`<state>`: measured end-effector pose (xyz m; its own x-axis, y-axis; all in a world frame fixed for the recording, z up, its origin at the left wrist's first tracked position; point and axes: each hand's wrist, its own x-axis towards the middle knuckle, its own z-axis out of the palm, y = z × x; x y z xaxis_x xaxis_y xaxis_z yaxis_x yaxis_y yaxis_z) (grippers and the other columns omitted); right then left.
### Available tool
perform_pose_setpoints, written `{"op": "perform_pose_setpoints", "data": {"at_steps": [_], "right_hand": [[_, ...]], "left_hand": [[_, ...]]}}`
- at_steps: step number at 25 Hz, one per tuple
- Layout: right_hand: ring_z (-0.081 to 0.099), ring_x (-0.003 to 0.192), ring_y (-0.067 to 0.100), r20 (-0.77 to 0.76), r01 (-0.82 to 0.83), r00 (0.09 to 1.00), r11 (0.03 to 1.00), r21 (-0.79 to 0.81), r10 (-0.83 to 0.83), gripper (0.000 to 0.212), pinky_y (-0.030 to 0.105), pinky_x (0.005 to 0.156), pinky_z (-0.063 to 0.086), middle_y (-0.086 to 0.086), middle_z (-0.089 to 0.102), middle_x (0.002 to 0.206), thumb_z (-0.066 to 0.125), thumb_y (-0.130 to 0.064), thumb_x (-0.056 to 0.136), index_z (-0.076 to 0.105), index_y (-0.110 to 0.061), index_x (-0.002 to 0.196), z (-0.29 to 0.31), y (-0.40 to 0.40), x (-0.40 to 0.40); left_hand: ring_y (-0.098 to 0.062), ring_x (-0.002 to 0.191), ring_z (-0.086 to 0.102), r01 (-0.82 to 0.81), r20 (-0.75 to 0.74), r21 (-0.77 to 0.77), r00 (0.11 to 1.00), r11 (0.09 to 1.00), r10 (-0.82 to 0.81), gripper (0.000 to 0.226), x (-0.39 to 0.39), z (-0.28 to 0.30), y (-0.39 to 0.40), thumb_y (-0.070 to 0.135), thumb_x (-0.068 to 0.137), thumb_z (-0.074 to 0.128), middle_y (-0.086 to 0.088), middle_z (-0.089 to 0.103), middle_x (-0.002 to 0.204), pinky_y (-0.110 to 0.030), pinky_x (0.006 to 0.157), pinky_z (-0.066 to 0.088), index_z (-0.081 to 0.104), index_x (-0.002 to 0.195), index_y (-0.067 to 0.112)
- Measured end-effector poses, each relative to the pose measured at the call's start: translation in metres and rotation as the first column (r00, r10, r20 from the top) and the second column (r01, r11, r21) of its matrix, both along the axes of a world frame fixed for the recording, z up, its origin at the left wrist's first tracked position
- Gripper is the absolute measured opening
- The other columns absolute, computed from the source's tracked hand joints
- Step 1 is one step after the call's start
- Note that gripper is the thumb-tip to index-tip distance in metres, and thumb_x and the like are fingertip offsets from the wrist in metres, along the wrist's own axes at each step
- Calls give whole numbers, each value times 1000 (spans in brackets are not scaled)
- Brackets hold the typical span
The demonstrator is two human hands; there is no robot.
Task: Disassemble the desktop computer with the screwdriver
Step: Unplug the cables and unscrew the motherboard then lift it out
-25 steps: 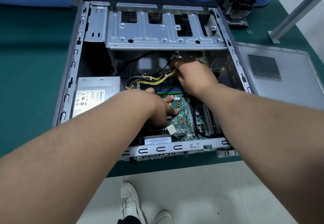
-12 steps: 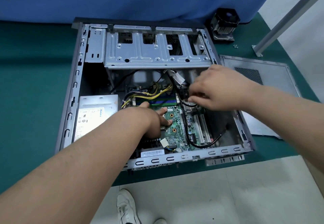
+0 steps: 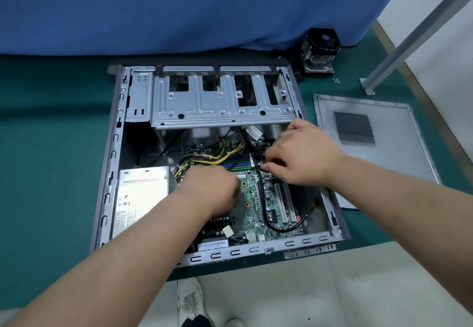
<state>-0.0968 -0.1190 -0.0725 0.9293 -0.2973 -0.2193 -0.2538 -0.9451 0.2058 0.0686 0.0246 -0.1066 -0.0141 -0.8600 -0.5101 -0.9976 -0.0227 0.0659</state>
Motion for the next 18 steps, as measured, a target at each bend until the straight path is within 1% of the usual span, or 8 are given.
{"op": "perform_pose_setpoints", "data": {"at_steps": [1,2,4,5,8,10,14,18], "right_hand": [[61,77,12,4,4,1000,1000,-2,-4,44,35,90,35,-11,70,77,32,-56,96,63,-29,78,-1,-1,0],[61,78,13,9,12,1000,1000,-2,-12,43,36,90,35,-11,70,78,34,-55,95,64,-29,79,-2,-2,-1],[61,78,14,15,23,1000,1000,0,-23,40,37,91,37,-10,70,78,36,-52,95,64,-28,79,-5,-3,-2],[61,78,15,14,24,1000,1000,1,-24,39,38,91,37,-10,70,78,37,-51,95,63,-28,78,-5,-2,-2],[60,75,16,19,34,999,999,12,-34,35,39,92,39,-9,69,76,39,-47,95,61,-28,75,-2,-1,0],[59,75,17,15,39,999,999,19,-40,35,39,93,39,-8,68,74,38,-45,95,60,-29,74,1,0,0],[59,75,17,3,48,999,998,43,-49,35,39,94,40,-7,68,75,39,-45,96,65,-29,78,5,0,1],[58,72,17,12,47,999,998,42,-48,34,38,90,41,-8,68,73,43,-44,95,65,-28,75,5,-1,3]], "left_hand": [[-28,103,65,3,21,-167,1000,986,0,27,-1,3,0,37,98,47,2,71,111,-38,74,50,67,115,31],[-27,96,65,2,35,-305,999,952,10,22,-2,4,1,36,96,49,3,70,100,-36,70,47,67,105,27],[-26,97,62,-60,52,-467,994,882,95,17,4,4,3,37,91,58,3,67,97,-37,72,47,67,101,26],[-26,102,61,-128,64,-455,982,881,176,22,9,4,3,38,89,62,0,66,104,-39,78,47,65,106,24],[-26,119,56,-316,129,-228,928,921,350,37,18,3,-3,40,91,62,-2,62,125,-43,94,41,55,123,21],[-26,123,54,-315,149,-146,930,938,336,34,18,3,-10,31,94,59,-1,63,129,-41,98,38,56,126,22],[-27,123,51,-280,135,-112,946,953,294,34,23,16,-9,17,90,56,0,63,126,-38,95,38,60,123,24],[-24,114,53,-227,108,-127,965,966,241,23,34,35,1,22,92,56,7,67,111,-39,93,35,61,112,31]]}}
